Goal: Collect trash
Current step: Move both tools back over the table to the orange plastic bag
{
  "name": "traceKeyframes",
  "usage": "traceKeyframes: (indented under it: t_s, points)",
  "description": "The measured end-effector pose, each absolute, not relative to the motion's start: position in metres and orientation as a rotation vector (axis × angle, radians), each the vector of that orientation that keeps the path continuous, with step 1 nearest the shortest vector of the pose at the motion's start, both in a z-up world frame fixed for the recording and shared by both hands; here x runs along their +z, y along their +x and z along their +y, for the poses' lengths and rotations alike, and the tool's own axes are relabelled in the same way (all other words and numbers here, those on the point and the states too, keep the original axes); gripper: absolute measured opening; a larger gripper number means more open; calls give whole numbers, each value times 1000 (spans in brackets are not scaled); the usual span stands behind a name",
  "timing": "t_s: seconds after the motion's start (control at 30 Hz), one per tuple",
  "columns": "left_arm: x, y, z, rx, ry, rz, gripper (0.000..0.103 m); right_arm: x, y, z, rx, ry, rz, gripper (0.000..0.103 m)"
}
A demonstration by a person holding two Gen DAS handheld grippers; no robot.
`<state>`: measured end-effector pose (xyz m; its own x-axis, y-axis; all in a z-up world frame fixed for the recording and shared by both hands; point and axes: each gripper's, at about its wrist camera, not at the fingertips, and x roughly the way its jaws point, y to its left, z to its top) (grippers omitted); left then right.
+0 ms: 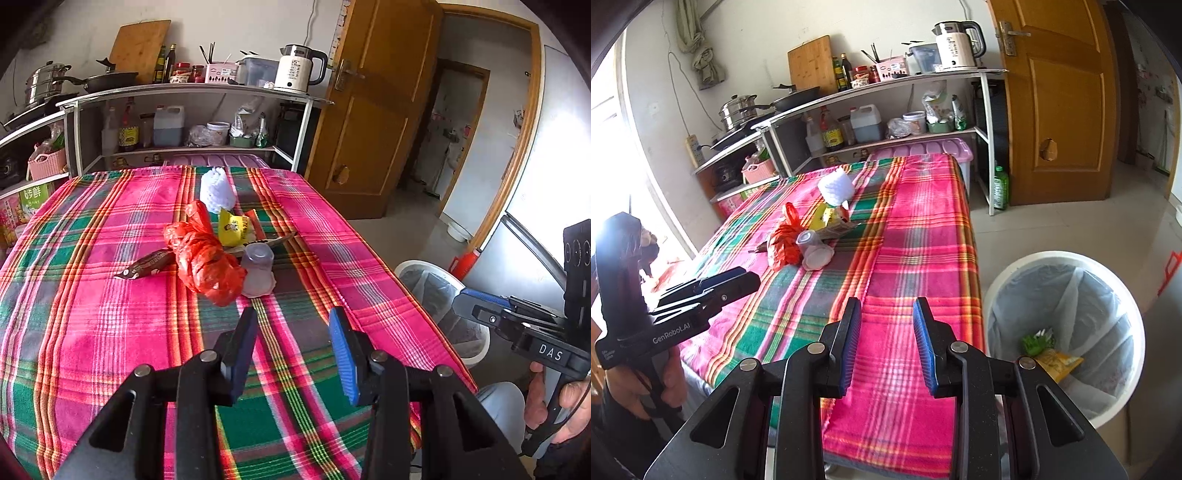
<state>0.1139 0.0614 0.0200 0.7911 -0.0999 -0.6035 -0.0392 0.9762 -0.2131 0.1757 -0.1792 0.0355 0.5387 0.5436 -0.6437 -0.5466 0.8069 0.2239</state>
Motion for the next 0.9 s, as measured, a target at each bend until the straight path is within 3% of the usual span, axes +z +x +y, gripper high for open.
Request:
traceKeyframes:
  t_s: [0.33, 0.53, 0.9]
  points:
    - [12, 115, 99, 46, -264, 657, 44, 31, 190, -139, 708, -36, 769, 32]
    - [10, 118, 122, 87, -287, 653, 47, 25, 204, -101, 756, -54, 781, 43]
    - [5, 122, 158, 127, -339, 641, 49, 12, 238, -33, 791, -91, 823, 43]
